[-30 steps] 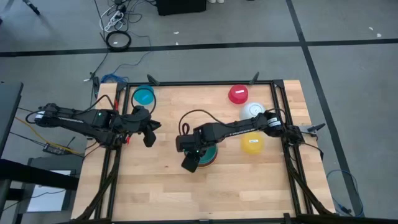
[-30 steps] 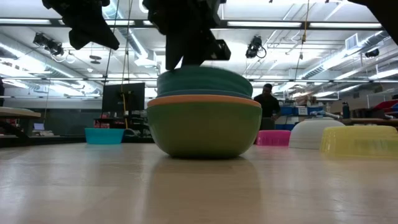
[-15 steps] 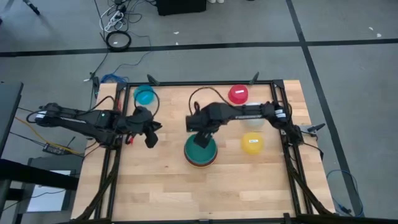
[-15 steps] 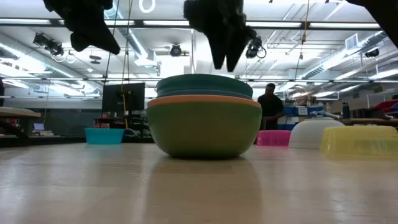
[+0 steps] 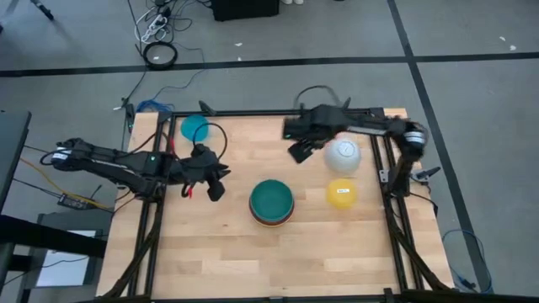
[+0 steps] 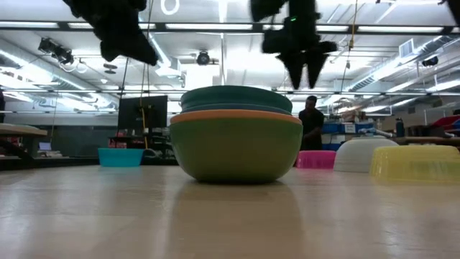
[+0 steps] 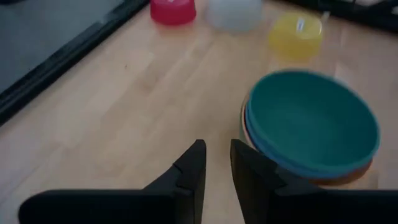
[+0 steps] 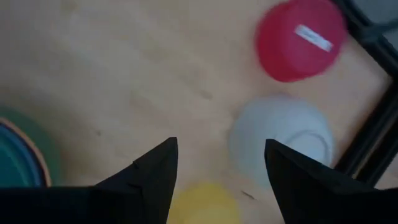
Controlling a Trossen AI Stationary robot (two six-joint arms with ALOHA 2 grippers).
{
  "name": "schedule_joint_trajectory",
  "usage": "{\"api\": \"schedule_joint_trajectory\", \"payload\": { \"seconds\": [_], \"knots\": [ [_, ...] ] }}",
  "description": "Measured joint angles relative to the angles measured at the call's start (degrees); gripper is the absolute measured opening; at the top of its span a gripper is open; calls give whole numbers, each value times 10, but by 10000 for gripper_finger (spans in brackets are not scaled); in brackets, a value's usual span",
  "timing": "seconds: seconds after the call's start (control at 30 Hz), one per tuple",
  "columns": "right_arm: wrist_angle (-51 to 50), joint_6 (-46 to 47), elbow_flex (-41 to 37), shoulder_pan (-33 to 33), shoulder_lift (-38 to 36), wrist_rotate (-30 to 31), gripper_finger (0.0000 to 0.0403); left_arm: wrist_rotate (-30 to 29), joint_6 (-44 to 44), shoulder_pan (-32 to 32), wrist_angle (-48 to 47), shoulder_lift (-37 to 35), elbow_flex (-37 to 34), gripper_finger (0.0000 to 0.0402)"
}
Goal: Nest bowls inside each other
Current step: Stack the white bowl on top of the green bowl
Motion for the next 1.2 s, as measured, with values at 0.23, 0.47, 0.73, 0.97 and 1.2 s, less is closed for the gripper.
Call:
{"api": "schedule_joint_trajectory", "payload": {
  "seconds": [0.23, 0.47, 0.73, 0.97, 1.2],
  "knots": [
    [63, 90, -167, -19, -163, -4, 212, 72, 66, 66, 111, 25, 0, 84],
    [65, 211, -324, -12, -265, -42, 200, 202, 76, 161, 279, 124, 1, 84],
    [61, 280, -404, -25, -297, -55, 118, 283, 76, 230, 324, 288, 102, 84],
    [75, 284, -416, -103, -296, -38, 10, 304, 86, 245, 327, 380, 201, 84],
    [76, 266, -416, -189, -279, -33, 1, 304, 89, 271, 289, 422, 252, 84]
  ]
}}
